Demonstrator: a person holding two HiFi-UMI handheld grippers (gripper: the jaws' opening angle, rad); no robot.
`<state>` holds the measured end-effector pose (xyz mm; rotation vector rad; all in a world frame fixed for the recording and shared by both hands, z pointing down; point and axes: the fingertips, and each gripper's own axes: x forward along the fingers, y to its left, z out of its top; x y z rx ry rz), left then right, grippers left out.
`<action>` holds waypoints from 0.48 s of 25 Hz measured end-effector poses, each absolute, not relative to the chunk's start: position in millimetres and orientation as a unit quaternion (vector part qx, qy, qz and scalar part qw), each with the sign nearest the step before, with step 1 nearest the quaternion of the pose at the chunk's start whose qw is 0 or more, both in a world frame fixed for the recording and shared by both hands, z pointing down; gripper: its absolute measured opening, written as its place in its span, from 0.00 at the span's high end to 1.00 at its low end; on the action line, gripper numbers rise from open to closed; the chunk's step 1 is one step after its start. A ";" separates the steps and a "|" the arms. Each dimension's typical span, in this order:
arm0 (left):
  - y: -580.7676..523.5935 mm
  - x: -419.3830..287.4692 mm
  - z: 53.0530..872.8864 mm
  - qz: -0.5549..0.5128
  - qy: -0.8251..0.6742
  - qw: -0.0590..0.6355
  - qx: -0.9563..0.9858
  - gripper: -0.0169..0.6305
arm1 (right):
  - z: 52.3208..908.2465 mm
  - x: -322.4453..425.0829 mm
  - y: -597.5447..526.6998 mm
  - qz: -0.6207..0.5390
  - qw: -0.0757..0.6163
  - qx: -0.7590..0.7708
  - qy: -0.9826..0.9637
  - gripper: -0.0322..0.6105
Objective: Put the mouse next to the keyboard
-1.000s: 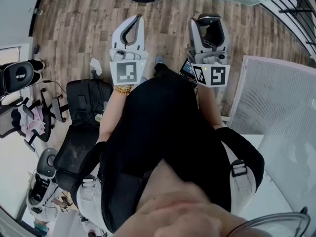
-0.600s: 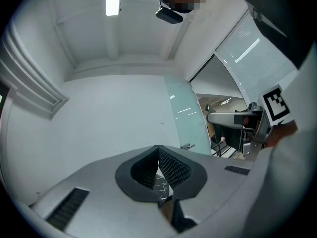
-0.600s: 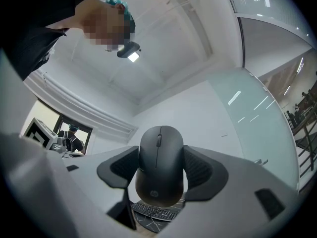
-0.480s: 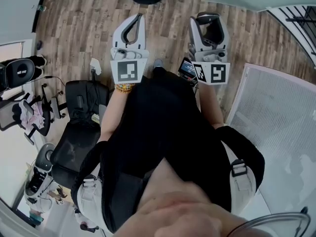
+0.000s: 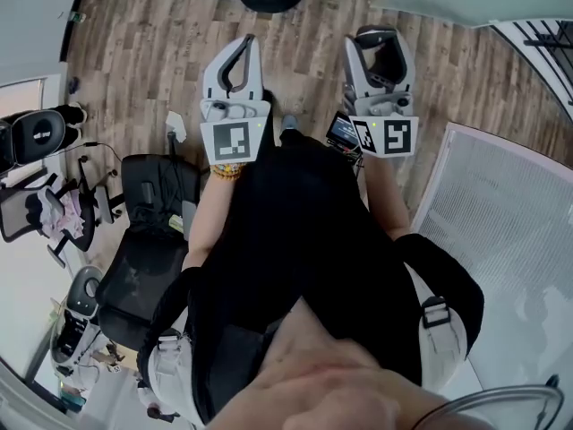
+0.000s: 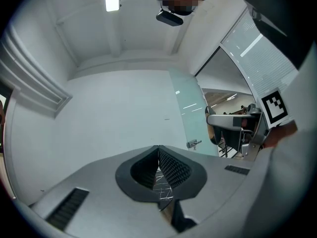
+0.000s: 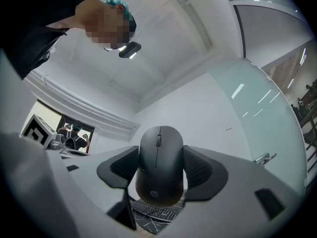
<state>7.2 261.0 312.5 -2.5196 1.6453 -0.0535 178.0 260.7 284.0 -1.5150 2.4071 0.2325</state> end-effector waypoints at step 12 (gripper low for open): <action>187.1 -5.1 302.7 0.004 0.511 0.080 -0.856 0.95 | 261.1 159.4 198.6 0.111 0.148 -0.548 0.816 0.50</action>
